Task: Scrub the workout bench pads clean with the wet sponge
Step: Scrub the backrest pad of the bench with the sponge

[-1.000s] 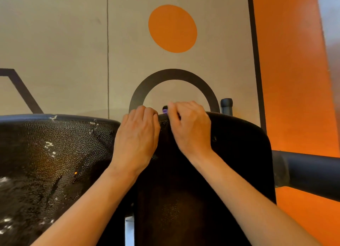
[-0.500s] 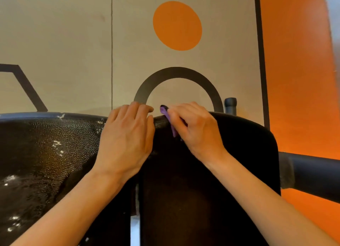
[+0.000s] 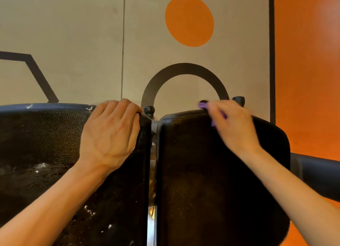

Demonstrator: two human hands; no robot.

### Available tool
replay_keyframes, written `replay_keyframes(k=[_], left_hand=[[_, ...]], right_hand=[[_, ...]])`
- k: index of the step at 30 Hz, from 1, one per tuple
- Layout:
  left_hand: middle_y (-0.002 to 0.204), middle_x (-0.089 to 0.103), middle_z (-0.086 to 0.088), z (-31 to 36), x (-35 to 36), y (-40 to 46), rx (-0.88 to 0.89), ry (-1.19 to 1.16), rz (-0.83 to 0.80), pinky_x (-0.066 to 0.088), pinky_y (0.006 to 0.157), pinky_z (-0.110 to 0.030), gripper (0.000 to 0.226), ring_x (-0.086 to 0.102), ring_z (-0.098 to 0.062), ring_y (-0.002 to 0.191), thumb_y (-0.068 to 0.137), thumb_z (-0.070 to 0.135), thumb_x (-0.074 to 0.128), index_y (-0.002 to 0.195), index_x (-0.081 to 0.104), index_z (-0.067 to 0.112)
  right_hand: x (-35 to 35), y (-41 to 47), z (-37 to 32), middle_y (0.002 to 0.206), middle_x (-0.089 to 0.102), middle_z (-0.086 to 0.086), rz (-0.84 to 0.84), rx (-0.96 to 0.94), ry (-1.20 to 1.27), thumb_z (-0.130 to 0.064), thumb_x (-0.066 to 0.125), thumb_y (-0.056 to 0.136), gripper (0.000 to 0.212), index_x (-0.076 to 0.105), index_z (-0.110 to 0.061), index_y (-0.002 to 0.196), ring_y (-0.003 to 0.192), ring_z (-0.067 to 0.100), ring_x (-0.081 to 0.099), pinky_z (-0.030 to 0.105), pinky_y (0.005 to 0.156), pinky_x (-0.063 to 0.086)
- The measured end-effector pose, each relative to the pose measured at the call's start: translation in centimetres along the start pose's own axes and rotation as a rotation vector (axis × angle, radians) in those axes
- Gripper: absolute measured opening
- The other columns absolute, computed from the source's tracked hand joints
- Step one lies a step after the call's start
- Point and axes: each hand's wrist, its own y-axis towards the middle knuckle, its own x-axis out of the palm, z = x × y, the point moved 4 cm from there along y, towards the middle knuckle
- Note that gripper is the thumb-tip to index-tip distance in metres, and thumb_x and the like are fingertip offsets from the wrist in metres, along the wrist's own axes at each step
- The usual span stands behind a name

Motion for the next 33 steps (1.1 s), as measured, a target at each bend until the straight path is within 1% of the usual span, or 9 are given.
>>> replay_keyframes(k=[2, 3, 8, 11, 16, 18, 21, 28, 33], left_hand=[[0.092, 0.06, -0.006, 0.0, 0.1, 0.0, 0.009, 0.014, -0.009, 0.039, 0.085, -0.041, 0.033, 0.057, -0.028, 0.083, 0.1, 0.025, 0.031, 0.102, 0.061, 0.011], [0.092, 0.059, -0.006, 0.0, 0.1, 0.0, 0.014, 0.015, -0.01, 0.039, 0.085, -0.041, 0.033, 0.057, -0.027, 0.083, 0.1, 0.025, 0.03, 0.102, 0.06, 0.012], [0.091, 0.058, -0.008, 0.0, 0.1, -0.1, 0.042, 0.027, 0.023, 0.04, 0.083, -0.04, 0.031, 0.055, -0.027, 0.082, 0.101, 0.024, 0.032, 0.102, 0.06, 0.01], [0.09, 0.058, -0.007, 0.0, 0.1, -0.2, 0.048, 0.035, 0.045, 0.04, 0.082, -0.04, 0.031, 0.054, -0.027, 0.081, 0.102, 0.023, 0.031, 0.1, 0.059, 0.01], [0.092, 0.058, -0.008, 0.0, 0.1, -0.3, 0.055, 0.052, 0.091, 0.041, 0.085, -0.041, 0.033, 0.054, -0.027, 0.082, 0.103, 0.021, 0.028, 0.101, 0.059, 0.009], [0.094, 0.058, -0.007, 0.0, 0.4, -0.3, 0.054, 0.059, 0.073, 0.04, 0.087, -0.04, 0.033, 0.054, -0.027, 0.085, 0.103, 0.022, 0.028, 0.102, 0.058, 0.01], [0.095, 0.058, -0.006, -0.2, 0.5, -0.2, 0.039, 0.058, 0.077, 0.038, 0.088, -0.039, 0.033, 0.054, -0.026, 0.086, 0.103, 0.024, 0.026, 0.102, 0.057, 0.012], [0.095, 0.059, -0.006, -0.2, 0.6, -0.3, 0.052, 0.039, 0.127, 0.036, 0.089, -0.038, 0.032, 0.054, -0.027, 0.089, 0.102, 0.023, 0.028, 0.102, 0.057, 0.012], [0.097, 0.058, -0.007, -0.3, 0.8, -0.3, 0.065, 0.046, 0.115, 0.036, 0.09, -0.039, 0.034, 0.053, -0.027, 0.09, 0.102, 0.025, 0.025, 0.103, 0.057, 0.012]], right_hand=[[-0.6, -0.6, 1.1, 0.073, 0.058, -0.013, 0.141, 0.258, 0.035, -0.035, 0.04, 0.101, 0.037, 0.057, -0.028, 0.069, 0.078, 0.003, 0.053, 0.037, 0.085, 0.049], [0.4, -0.7, -0.3, 0.074, 0.057, -0.014, 0.194, 0.252, 0.01, -0.034, 0.041, 0.1, 0.034, 0.056, -0.029, 0.07, 0.079, 0.003, 0.053, 0.036, 0.087, 0.049], [5.8, -0.5, -8.6, 0.073, 0.062, -0.006, 0.073, -0.207, -0.116, -0.027, 0.049, 0.097, 0.03, 0.065, -0.018, 0.074, 0.074, 0.009, 0.053, 0.026, 0.08, 0.042], [5.3, 0.2, -8.2, 0.078, 0.067, -0.005, 0.002, -0.19, -0.136, -0.034, 0.051, 0.095, 0.027, 0.069, -0.019, 0.08, 0.078, 0.011, 0.057, 0.03, 0.076, 0.047], [6.5, -3.8, -8.7, 0.128, 0.061, 0.004, 0.032, -0.375, -0.272, -0.021, 0.053, 0.096, 0.029, 0.064, -0.011, 0.121, 0.13, 0.024, 0.048, 0.039, 0.115, 0.031], [6.9, -7.0, -7.6, 0.146, 0.048, 0.005, 0.002, -0.457, -0.351, -0.016, 0.053, 0.097, 0.037, 0.054, -0.011, 0.134, 0.144, 0.025, 0.03, 0.042, 0.121, 0.02], [7.6, -11.7, -6.5, 0.15, 0.042, 0.006, -0.078, -0.549, -0.352, -0.014, 0.058, 0.096, 0.04, 0.053, -0.01, 0.136, 0.146, 0.023, 0.025, 0.041, 0.121, 0.021], [7.8, -4.8, -9.4, 0.144, 0.049, 0.011, 0.091, -0.254, -0.325, -0.018, 0.046, 0.1, 0.035, 0.057, -0.004, 0.13, 0.144, 0.029, 0.03, 0.044, 0.121, 0.017], [10.0, -19.3, -7.4, 0.152, 0.04, 0.004, -0.17, -0.429, -0.36, -0.017, 0.051, 0.095, 0.041, 0.053, -0.011, 0.136, 0.148, 0.022, 0.019, 0.043, 0.118, 0.027]])
